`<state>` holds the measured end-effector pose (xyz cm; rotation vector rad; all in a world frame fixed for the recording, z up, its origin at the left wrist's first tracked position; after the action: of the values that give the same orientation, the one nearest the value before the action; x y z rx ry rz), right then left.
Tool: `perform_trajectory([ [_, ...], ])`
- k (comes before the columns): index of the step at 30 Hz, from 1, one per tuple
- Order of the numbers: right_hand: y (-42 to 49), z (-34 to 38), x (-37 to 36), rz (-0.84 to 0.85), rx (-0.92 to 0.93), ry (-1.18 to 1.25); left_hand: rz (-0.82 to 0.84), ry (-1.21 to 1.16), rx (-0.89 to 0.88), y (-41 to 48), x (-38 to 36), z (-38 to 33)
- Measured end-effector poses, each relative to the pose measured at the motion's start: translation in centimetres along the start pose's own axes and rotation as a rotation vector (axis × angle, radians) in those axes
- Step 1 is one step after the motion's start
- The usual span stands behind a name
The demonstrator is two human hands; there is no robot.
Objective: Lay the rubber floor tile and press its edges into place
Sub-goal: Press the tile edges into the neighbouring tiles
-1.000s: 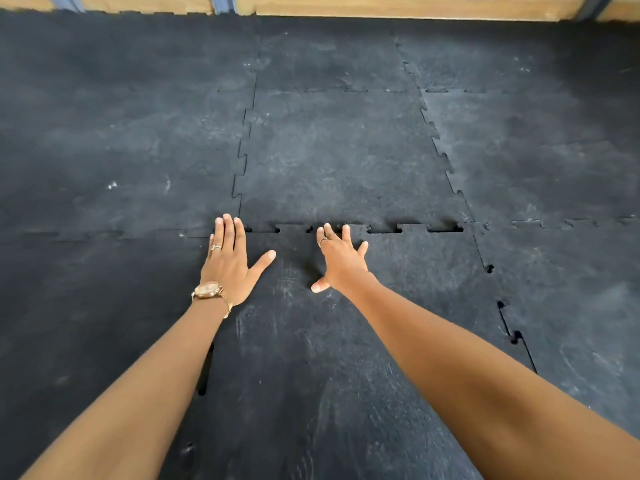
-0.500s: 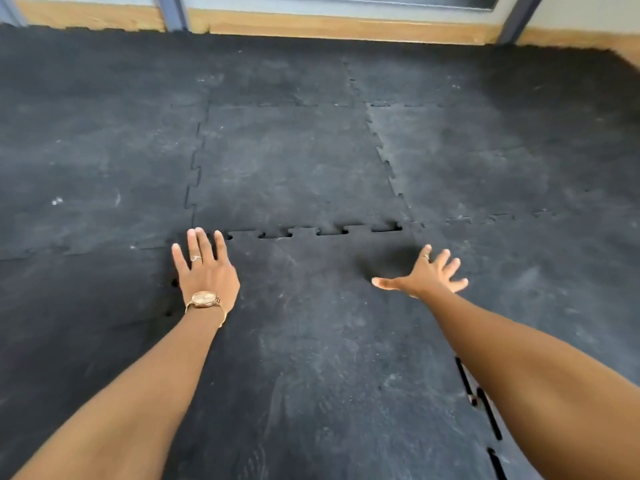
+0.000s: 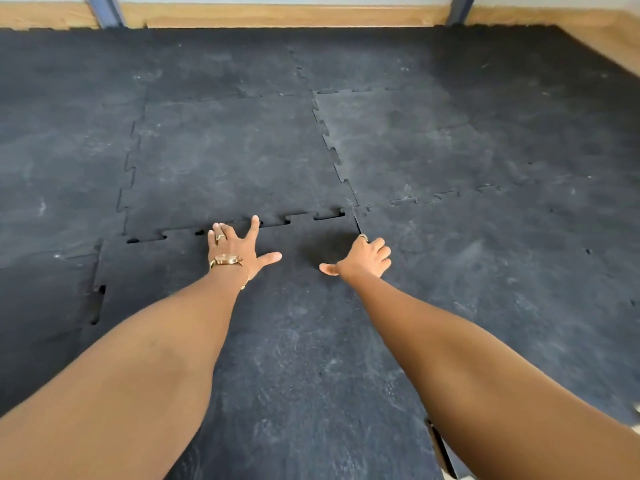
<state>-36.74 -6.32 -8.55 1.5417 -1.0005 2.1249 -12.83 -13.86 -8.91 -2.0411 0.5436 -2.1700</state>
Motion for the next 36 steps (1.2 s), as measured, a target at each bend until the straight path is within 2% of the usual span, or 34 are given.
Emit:
perform_trajectory([
  [7, -2.4, -1.4, 1.8, 0.047, 0.26, 0.024, 0.023, -0.079, 0.097, -1.8, -0.5, -1.4],
  [10, -7.3, -3.9, 0.2, 0.114, 0.352, 0.024, -0.046, -0.126, -0.03, -2.7, 0.1, -4.8],
  [13, -13.8, -5.7, -2.9, 0.128, 0.611, -0.1, -0.077, -0.129, -0.263, -2.8, 0.3, -9.6],
  [17, -24.0, -8.4, -9.3, 0.295, 1.06, -0.406, -0.018, -0.149, -0.307, -1.1, 0.9, -12.5],
  [23, -26.3, -10.5, -10.8, 0.241, 1.303, -0.558, 0.037, -0.095, -0.286, 1.2, 2.1, -13.0],
  [29, -23.6, -11.9, -8.9, 0.267, 1.418, -0.545, 0.015, -0.069, -0.262, 1.1, 2.5, -13.3],
  [36, -22.5, -13.3, -7.7, 0.3, 1.395, -0.551, 0.003, -0.11, -0.259, 0.5, 3.5, -13.6],
])
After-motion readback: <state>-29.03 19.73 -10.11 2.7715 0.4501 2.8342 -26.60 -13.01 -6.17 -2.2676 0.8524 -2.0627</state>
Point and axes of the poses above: each hand's wrist, its own y-axis towards the middle knuckle, its own x-axis out of the back of the hand, z = x × y, the point moved 8 cm from there along y, towards the middle knuckle, and after that the axes turned 2 degrees about -x, right-handed, at the moved point
